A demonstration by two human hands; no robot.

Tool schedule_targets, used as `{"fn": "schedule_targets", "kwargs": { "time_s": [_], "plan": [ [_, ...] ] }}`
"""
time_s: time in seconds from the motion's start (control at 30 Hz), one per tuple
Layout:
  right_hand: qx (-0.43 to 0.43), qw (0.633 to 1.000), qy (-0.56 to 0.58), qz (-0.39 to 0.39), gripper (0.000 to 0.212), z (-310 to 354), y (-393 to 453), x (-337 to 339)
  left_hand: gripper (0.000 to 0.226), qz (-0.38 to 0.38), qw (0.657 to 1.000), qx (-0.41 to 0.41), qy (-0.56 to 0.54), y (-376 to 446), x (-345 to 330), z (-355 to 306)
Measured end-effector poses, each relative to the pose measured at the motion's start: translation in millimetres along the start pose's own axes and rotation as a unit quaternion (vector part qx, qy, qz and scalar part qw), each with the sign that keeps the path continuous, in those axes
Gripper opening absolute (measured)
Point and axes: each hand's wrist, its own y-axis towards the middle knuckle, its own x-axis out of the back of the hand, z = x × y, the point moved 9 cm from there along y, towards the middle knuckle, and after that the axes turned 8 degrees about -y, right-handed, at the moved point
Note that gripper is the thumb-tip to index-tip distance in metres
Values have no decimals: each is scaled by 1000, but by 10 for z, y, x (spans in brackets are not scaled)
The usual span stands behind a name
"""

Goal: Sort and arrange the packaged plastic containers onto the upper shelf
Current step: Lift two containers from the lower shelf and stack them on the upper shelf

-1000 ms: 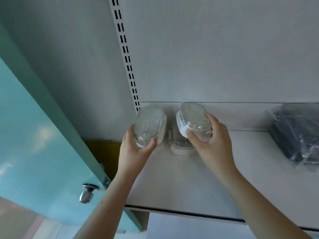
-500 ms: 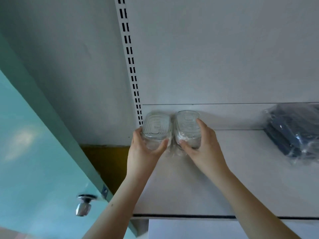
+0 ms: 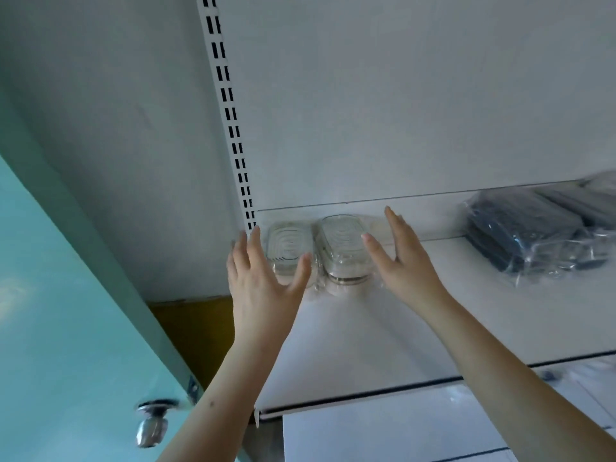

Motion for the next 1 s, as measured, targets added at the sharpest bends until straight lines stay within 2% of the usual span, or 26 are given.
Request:
{"fn": "schedule_targets", "kwargs": {
  "time_s": [0.07,0.17,0.27,0.43,0.57,0.63,0.77,1.0],
  "plan": [
    [10,999,-6,-48,75,10,-68,216,78,-7,998,-47,-27,-86,1,-234],
    [18,994,-8,-104,75,-43,-218,579,60,37,987,-98,-121,-322,-180,-590],
    [21,981,-35,-191,67,-269,-548,1144,50,163,949,-163,-216,-781,-615,-1028],
    [-46,945,-87,-313,46,-962,-1369,2031,43,385,849,-250,-262,-1923,-1551,-1530],
    [-154,912,-101,-366,35,-1728,-2055,2382,48,497,809,-226,-218,-2724,-2303,-1412],
    [-183,911,-113,-353,27,-2083,-2265,2391,48,518,806,-209,-197,-2962,-2597,-1294],
    [-216,931,-130,-265,31,-2803,-2338,2191,47,533,817,-170,-141,-3216,-3127,-1093],
    [-181,970,-109,-120,40,-4060,-1687,1790,48,495,866,-54,-52,-3428,-4171,-718]
  ]
}}
